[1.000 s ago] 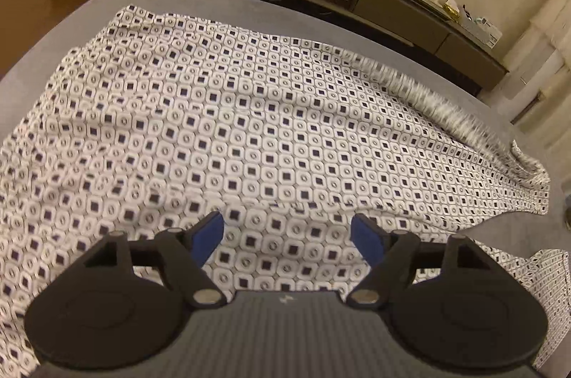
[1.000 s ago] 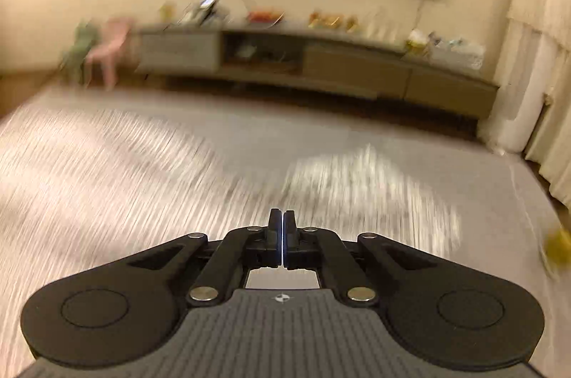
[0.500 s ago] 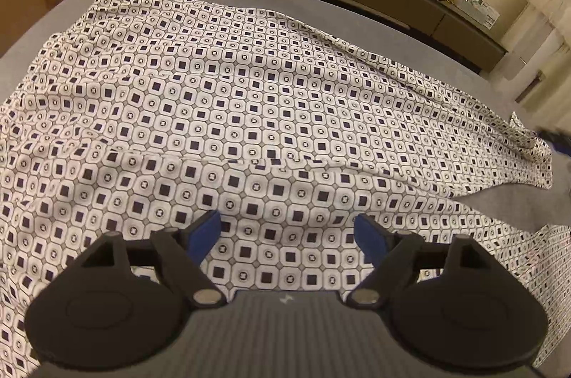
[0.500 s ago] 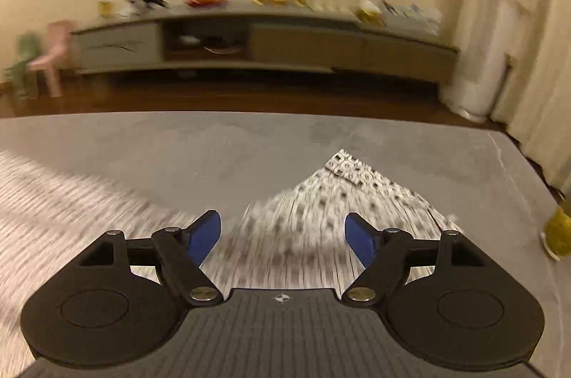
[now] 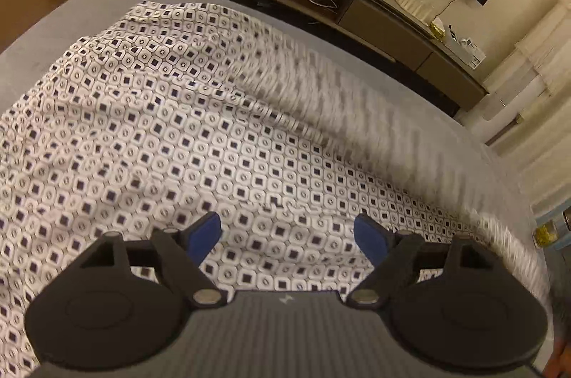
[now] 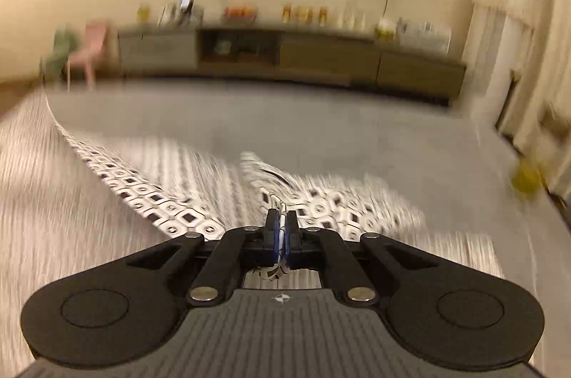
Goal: Fold clothes
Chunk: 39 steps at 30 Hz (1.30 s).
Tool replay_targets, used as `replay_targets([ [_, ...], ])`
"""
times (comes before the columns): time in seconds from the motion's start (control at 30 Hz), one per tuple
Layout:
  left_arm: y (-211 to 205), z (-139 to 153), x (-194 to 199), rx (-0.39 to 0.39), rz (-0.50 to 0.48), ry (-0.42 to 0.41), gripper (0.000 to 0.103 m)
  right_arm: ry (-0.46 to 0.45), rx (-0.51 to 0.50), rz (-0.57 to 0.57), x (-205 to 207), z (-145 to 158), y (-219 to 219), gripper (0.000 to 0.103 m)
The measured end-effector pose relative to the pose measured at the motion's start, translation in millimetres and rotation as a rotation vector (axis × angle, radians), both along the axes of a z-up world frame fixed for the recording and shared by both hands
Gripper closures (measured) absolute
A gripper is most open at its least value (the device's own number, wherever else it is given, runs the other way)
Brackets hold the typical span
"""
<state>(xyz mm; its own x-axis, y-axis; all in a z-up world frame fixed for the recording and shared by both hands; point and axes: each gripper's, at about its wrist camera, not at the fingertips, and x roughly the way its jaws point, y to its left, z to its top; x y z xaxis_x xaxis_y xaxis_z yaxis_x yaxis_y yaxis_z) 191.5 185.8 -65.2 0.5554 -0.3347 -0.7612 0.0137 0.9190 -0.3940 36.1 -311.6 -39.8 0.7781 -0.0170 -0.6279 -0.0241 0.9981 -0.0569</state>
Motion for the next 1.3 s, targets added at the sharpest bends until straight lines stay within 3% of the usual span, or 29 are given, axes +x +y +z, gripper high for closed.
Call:
replay_targets([
  [0.03, -2, -2, -1, -0.004, -0.005, 0.009, 0.019, 0.042, -0.027, -0.003, -18, -13, -1, 0.099],
  [0.1, -9, -7, -2, -0.011, -0.007, 0.025, 0.019, 0.082, -0.071, -0.031, -33, -30, -6, 0.086],
  [0.17, -15, -11, -4, -0.010, -0.004, 0.029, 0.019, 0.053, -0.078, -0.005, -34, -21, -3, 0.075],
  [0.3, -16, -14, -5, -0.009, 0.018, 0.005, 0.018, -0.085, -0.217, 0.126, -21, 4, 30, 0.034],
  [0.37, -14, -15, 0, 0.000, 0.034, -0.006, 0.016, -0.059, -0.256, 0.183, 4, -3, 40, 0.033],
  [0.47, -12, -18, 12, 0.029, 0.050, -0.027, 0.015, 0.034, -0.269, 0.217, 46, -27, 46, 0.036],
  [0.53, -13, -19, 20, 0.052, 0.059, -0.044, 0.012, 0.079, -0.243, 0.207, 58, -36, 48, 0.045],
  [0.57, -13, -20, 24, 0.058, 0.057, -0.052, 0.012, 0.070, -0.217, 0.193, 62, -36, 44, 0.047],
  [0.6, -15, -20, 29, 0.060, 0.050, -0.057, 0.012, 0.081, -0.195, 0.173, 65, -35, 39, 0.069],
  [0.67, -21, -23, 38, 0.076, 0.046, -0.065, 0.016, 0.089, -0.144, 0.134, 68, -32, 28, 0.093],
  [0.7, -24, -26, 42, 0.077, 0.039, -0.070, 0.024, 0.081, -0.125, 0.112, 68, -30, 22, 0.097],
  [0.73, -27, -29, 44, 0.072, 0.026, -0.073, 0.059, 0.073, -0.105, 0.090, 67, -28, 16, 0.099],
  [0.8, -27, -29, 44, 0.055, 0.038, -0.079, 0.101, 0.035, -0.064, 0.020, 59, -19, -4, 0.100],
  [0.87, -24, -23, 38, 0.026, 0.067, -0.092, 0.103, -0.004, -0.022, -0.050, 51, -10, -24, 0.101],
  [1.03, -7, 39, -48, -0.134, 0.063, -0.175, 0.103, -0.147, 0.189, -0.278, -26, 36, -112, 0.101],
  [1.17, -4, 7, -116, -0.093, 0.085, -0.097, 0.103, -0.079, 0.351, -0.420, -66, 7, -171, 0.101],
  [1.23, 2, -20, -126, -0.103, 0.111, -0.023, 0.103, -0.039, 0.450, -0.471, -73, -14, -192, 0.100],
  [1.3, 2, -24, -127, -0.067, 0.106, -0.034, 0.103, -0.038, 0.525, -0.471, -71, -19, -199, 0.100],
])
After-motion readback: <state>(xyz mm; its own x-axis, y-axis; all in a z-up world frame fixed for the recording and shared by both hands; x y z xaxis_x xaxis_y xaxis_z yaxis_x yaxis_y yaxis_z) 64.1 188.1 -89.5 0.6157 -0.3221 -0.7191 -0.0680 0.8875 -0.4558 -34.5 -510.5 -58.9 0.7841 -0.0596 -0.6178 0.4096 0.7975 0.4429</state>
